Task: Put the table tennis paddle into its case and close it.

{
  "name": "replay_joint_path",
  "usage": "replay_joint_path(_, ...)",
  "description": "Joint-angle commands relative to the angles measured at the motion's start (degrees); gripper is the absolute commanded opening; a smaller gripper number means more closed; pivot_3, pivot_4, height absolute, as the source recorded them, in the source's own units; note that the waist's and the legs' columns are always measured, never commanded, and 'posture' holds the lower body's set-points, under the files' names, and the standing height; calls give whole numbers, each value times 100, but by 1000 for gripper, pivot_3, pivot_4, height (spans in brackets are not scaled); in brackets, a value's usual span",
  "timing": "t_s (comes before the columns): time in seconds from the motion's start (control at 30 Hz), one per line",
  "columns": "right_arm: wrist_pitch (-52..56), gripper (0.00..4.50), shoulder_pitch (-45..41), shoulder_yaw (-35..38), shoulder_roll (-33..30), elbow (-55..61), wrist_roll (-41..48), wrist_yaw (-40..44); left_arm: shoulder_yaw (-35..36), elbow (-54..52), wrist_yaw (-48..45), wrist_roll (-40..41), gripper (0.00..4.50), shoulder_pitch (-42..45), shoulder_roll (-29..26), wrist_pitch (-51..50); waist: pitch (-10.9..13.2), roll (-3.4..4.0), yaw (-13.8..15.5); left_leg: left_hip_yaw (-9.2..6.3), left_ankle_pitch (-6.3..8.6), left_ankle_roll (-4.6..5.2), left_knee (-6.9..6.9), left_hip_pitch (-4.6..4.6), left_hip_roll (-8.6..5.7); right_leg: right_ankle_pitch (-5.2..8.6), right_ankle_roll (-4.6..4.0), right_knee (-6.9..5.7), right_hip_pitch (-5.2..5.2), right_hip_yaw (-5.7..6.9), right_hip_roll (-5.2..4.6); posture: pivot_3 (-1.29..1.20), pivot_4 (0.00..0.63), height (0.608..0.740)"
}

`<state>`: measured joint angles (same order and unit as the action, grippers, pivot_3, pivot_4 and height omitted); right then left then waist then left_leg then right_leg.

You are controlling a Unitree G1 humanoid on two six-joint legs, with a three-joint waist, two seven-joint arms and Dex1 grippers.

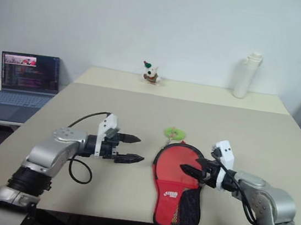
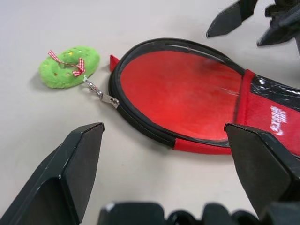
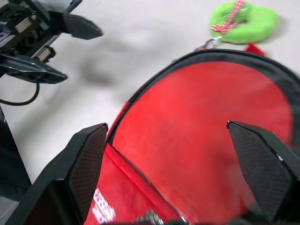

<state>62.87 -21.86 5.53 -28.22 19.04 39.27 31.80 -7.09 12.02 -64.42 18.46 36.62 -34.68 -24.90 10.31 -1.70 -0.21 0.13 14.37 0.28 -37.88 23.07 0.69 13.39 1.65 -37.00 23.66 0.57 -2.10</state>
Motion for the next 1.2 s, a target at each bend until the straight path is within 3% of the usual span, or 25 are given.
replay_joint_path(0.03,-172,4478,-157,27,-15,59,0,5,-105,63,-30,-142,4500,195,151,241,0,0,5,0,0,0,-2,0,0,1,2,0,0,0,-1,0,150,740)
replay_joint_path(0.3,-382,4478,-637,75,-263,-360,-115,130,-537,487,-306,-530,4500,308,595,809,0,0,6,2,-1,0,-8,-5,-1,1,4,-6,-4,0,-2,0,150,740)
replay_joint_path(0.53,-931,4478,-1425,-46,38,-1288,-554,-115,-799,1130,-389,-866,4500,511,1050,1419,0,1,-13,6,-1,0,-5,-5,0,-13,-21,-4,-3,-3,1,0,150,740)
replay_joint_path(0.67,-1522,4478,-2299,-238,475,-2569,-1135,-376,-951,1411,-454,-1098,4500,482,1179,1723,1,2,-33,10,-1,0,-6,-10,1,-14,-22,-12,-2,-6,4,0,150,740)
replay_joint_path(0.93,-3717,4478,-4242,-432,1358,-6844,-2349,-595,-953,1198,-478,-1133,4500,310,1224,1661,3,6,-108,12,-2,0,0,-6,1,-16,-25,-15,2,-6,2,0,150,740)
replay_joint_path(1.07,-4720,4478,-4802,-320,1820,-8378,-2703,-1035,-946,829,-401,-1127,4500,88,1167,1495,5,8,-130,16,-1,0,4,-2,-2,-17,-27,-15,8,-8,-8,0,150,740)
replay_joint_path(1.2,-5463,4478,-4936,-411,2230,-9203,-3167,-1719,-894,342,-234,-1116,4500,-185,1061,1233,6,10,-159,15,-1,0,8,-2,1,-17,-27,-18,12,-11,-10,0,150,740)
